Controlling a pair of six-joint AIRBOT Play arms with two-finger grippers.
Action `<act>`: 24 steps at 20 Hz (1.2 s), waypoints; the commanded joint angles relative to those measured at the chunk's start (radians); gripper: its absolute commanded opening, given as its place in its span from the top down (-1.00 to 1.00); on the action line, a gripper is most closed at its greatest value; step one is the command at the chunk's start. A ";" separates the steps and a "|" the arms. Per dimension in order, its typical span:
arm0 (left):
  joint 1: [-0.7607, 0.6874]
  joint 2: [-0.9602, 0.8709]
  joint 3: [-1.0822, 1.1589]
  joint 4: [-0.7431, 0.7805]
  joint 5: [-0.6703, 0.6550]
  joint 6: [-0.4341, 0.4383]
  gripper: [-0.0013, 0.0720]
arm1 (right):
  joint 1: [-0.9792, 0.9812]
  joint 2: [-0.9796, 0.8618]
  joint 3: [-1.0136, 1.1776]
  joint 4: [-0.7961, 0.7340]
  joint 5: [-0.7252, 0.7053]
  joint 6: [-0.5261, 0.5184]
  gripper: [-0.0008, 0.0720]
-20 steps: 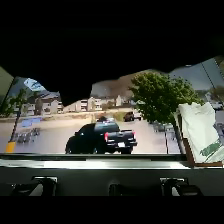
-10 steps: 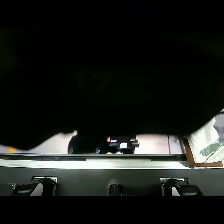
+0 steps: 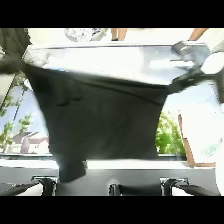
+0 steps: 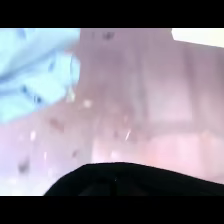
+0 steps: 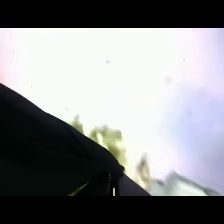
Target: Fold the shirts.
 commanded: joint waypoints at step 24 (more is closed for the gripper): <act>0.295 -0.077 -0.784 -0.216 -0.196 0.204 -0.34 | -0.285 -0.138 -0.087 0.227 0.341 -0.146 -0.22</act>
